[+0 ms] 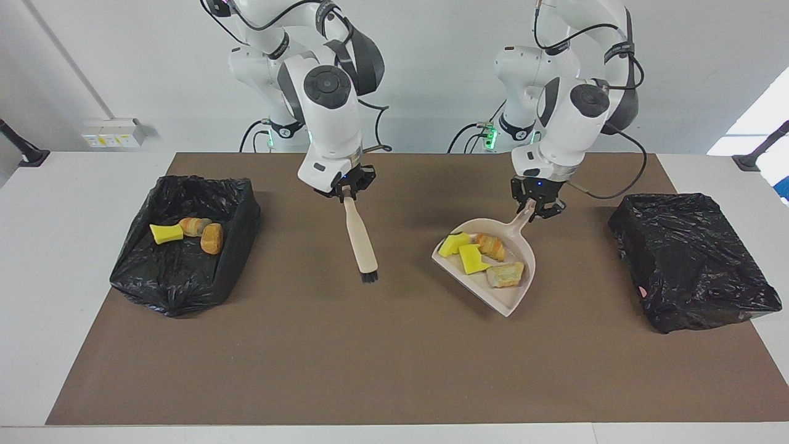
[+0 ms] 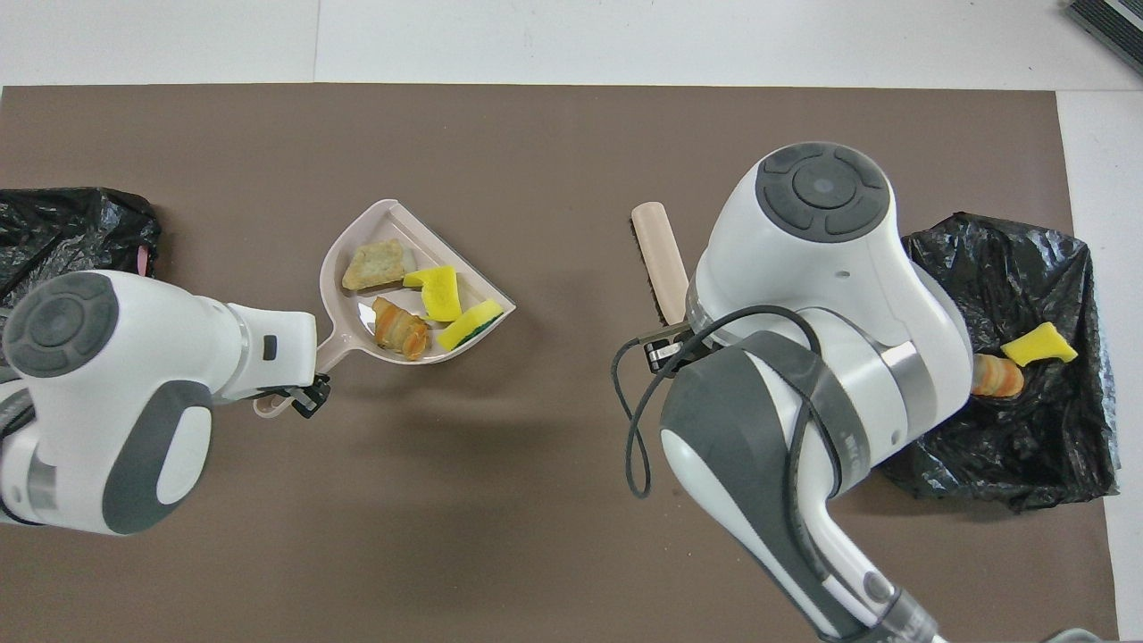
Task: Sweep and dump trash in bin
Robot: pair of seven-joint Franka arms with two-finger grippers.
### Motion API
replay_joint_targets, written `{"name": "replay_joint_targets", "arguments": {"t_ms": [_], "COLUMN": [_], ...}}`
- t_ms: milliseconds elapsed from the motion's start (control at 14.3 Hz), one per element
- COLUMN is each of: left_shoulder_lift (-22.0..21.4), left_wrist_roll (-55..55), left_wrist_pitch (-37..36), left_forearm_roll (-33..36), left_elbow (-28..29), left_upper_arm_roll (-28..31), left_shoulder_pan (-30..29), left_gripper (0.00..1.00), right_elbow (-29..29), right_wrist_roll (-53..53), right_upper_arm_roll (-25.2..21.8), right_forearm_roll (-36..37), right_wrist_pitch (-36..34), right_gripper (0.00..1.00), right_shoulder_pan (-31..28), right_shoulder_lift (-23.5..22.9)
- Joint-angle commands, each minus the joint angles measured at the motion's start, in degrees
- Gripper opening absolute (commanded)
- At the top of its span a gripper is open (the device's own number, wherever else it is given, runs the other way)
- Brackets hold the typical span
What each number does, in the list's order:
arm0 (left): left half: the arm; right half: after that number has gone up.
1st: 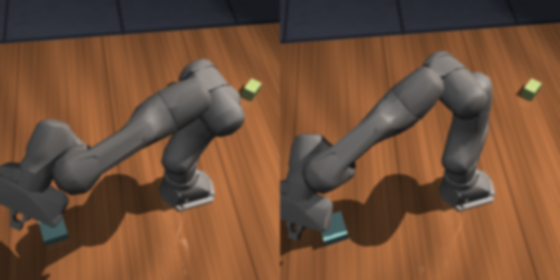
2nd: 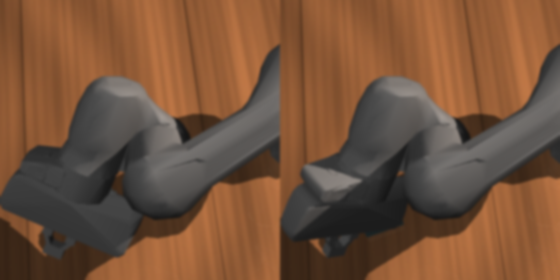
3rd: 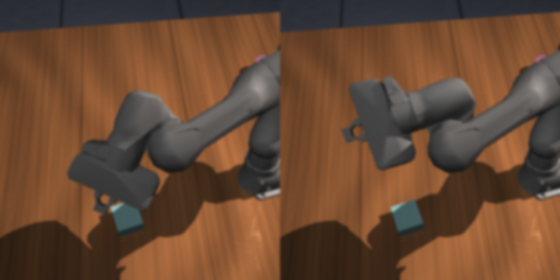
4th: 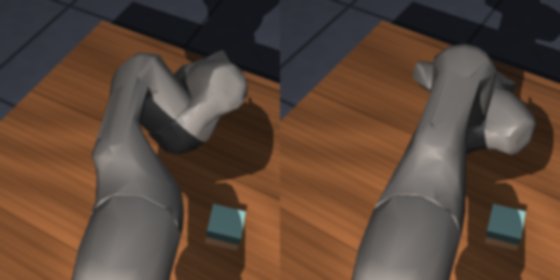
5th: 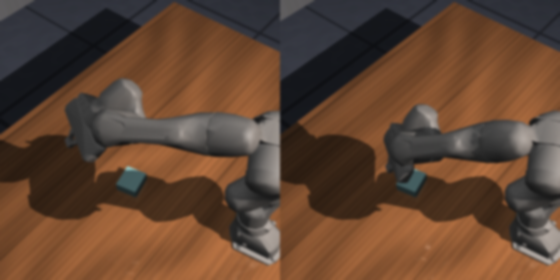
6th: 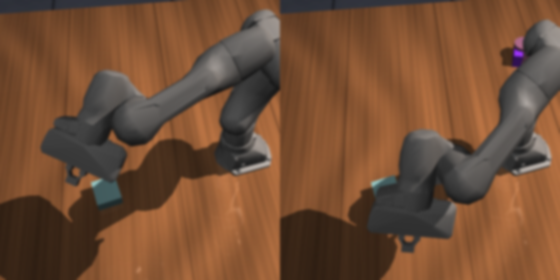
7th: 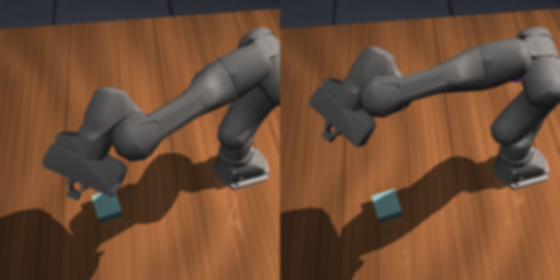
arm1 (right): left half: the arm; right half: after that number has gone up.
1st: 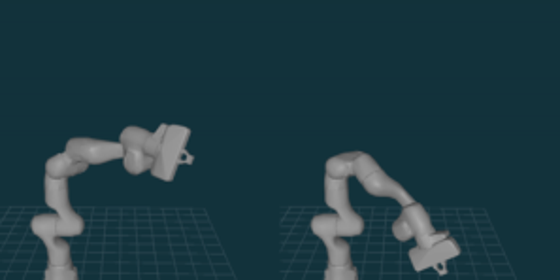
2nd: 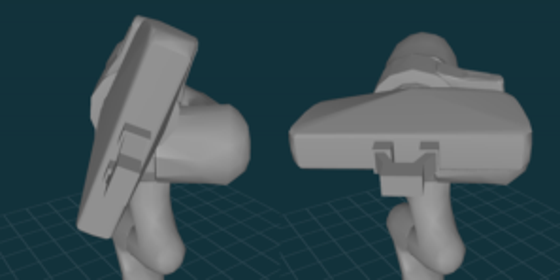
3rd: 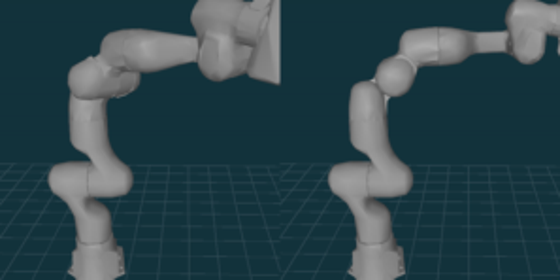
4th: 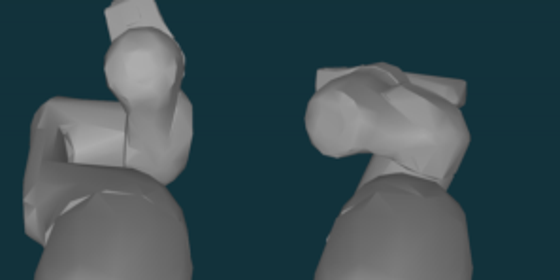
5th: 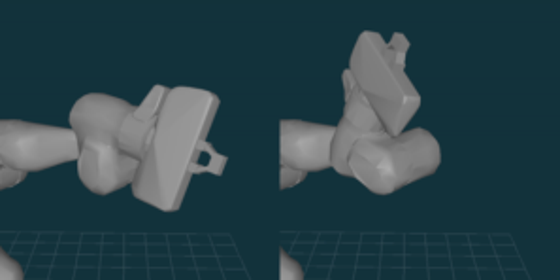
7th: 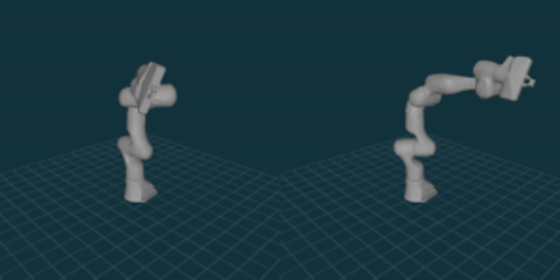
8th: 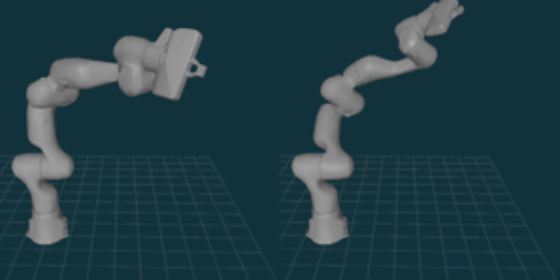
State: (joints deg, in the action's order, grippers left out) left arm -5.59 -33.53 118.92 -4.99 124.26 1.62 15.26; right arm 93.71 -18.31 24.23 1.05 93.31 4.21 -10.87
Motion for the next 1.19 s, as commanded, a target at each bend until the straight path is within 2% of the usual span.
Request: {"name": "replay_joint_targets", "arguments": {"t_ms": [0, 140, 210, 350, 560, 911, 1121], "left_shoulder_lift": [-1.0, -2.0, -2.6, -2.3, -0.9, 2.1, 6.9], "left_wrist_roll": [-1.9, -5.2, -7.3, -13.2, -22.0, -38.1, -45.2], "left_wrist_pitch": [-5.6, -8.2, -9.1, -11.7, -14.1, -15.5, -18.1], "left_forearm_roll": [-3.9, -3.9, -3.9, -3.9, -3.8, -2.9, 2.2], "left_elbow": [-3.9, -5.2, -5.8, -8.8, -13.3, -19.6, -28.1], "left_upper_arm_roll": [-0.2, 0.1, 0.1, 0.1, 0.1, 0.3, 0.6], "left_shoulder_pan": [-4.4, -7.6, -10.4, -15.9, -24.2, -37.7, -43.3], "left_gripper": [0.0, 0.0, 0.0, 0.0, 0.0, 0.0, 0.0], "right_elbow": [7.4, 15.1, 18.7, 21.9, 24.3, 24.5, 24.5], "right_wrist_roll": [-9.5, -11.3, -12.4, -13.9, -21.2, -28.1, -32.7], "right_upper_arm_roll": [0.4, 0.4, 0.4, 0.3, 0.3, 0.2, 0.2], "right_forearm_roll": [-1.0, -2.7, -7.1, -9.3, -9.3, -7.4, -4.7], "right_wrist_pitch": [2.8, 8.3, 11.3, 14.3, 22.4, 27.6, 29.5], "right_gripper": [0.0, 0.0, 0.0, 0.0, 0.0, 0.0, 0.0], "right_shoulder_pan": [2.7, 4.7, 5.2, 8.0, 14.0, 19.9, 22.2], "right_shoulder_lift": [5.1, 10.0, 12.2, 13.3, 12.3, 8.8, 6.5]}}
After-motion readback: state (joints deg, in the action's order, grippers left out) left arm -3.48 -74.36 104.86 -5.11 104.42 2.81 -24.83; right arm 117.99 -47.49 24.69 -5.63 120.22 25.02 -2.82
